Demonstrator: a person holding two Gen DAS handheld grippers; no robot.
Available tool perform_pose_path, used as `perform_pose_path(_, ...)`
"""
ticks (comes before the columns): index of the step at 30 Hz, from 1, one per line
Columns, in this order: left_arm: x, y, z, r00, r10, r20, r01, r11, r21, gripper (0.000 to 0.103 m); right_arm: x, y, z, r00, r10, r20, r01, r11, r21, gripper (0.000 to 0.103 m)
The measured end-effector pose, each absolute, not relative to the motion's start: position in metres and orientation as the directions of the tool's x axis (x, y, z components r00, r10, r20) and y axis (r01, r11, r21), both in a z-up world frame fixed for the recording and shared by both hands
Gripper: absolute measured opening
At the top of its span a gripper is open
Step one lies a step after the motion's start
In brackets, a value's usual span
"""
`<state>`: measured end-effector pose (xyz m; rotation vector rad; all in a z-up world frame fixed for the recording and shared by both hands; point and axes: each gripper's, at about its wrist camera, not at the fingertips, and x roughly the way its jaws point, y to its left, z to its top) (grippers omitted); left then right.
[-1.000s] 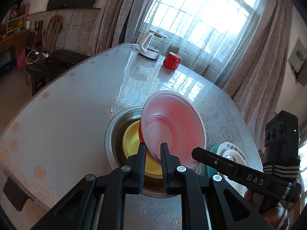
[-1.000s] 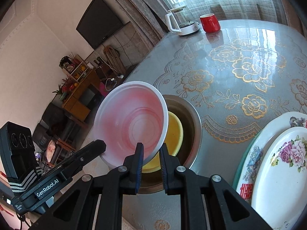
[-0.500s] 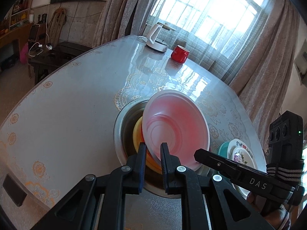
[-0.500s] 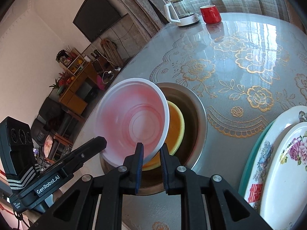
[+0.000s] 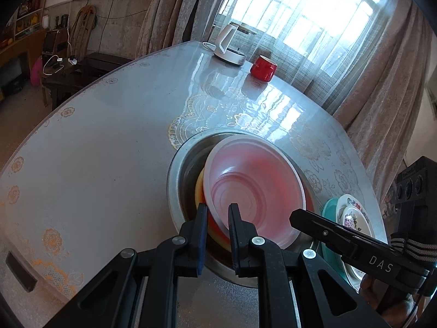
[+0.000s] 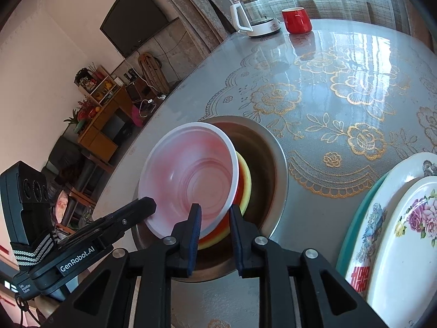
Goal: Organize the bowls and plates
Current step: 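Lower the red bowl into the steel bowl onto the yellow bowl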
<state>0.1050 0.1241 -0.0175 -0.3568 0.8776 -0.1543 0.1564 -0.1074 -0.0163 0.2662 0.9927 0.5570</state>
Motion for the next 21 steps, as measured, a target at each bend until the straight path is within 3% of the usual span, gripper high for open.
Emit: perform_pose_path(21,0.107,0.114,-0.021,0.654,-0.215,-0.726,-0.015,0.955,-0.296,0.015,0.146,-0.097,-0.011,0.544,0.406,-0.734,-0.353,0.905,0.239,0.02)
